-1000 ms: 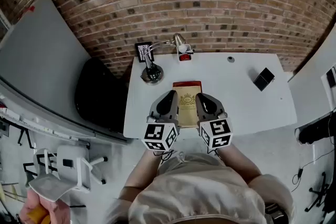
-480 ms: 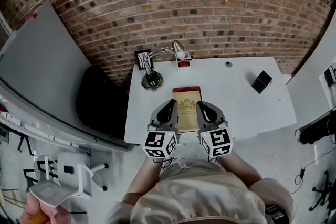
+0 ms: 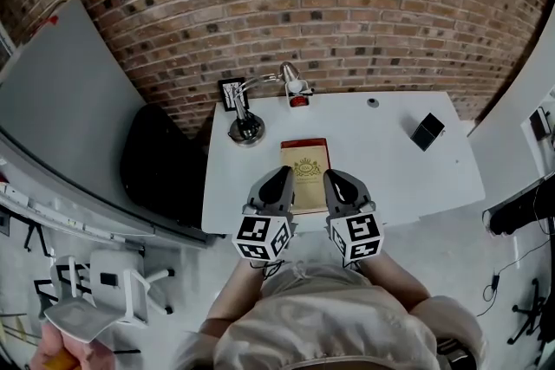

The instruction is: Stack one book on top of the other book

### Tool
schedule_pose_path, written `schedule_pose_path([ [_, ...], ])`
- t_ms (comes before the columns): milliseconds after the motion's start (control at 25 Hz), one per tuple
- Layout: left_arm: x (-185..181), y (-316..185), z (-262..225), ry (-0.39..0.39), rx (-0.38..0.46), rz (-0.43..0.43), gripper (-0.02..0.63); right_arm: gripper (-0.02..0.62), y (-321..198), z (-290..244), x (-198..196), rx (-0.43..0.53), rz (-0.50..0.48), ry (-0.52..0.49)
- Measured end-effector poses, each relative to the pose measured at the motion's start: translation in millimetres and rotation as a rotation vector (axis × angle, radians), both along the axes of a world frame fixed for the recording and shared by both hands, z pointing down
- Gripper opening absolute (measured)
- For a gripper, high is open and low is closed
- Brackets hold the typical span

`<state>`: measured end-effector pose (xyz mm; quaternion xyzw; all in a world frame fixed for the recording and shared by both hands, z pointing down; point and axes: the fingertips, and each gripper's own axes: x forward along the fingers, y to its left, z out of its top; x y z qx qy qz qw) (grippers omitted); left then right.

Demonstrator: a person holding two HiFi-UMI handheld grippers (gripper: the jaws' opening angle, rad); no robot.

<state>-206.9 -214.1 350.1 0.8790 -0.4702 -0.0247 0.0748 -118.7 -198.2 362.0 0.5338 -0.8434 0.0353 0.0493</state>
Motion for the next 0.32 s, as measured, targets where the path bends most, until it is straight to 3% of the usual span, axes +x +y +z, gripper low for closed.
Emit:
schedule_pose_path([
  [320, -0.5, 1.1, 4.2, -0.008, -0.008, 0.026, 0.032, 0.026, 2.9, 5.4, -5.1, -0.004, 0.007, 0.006],
])
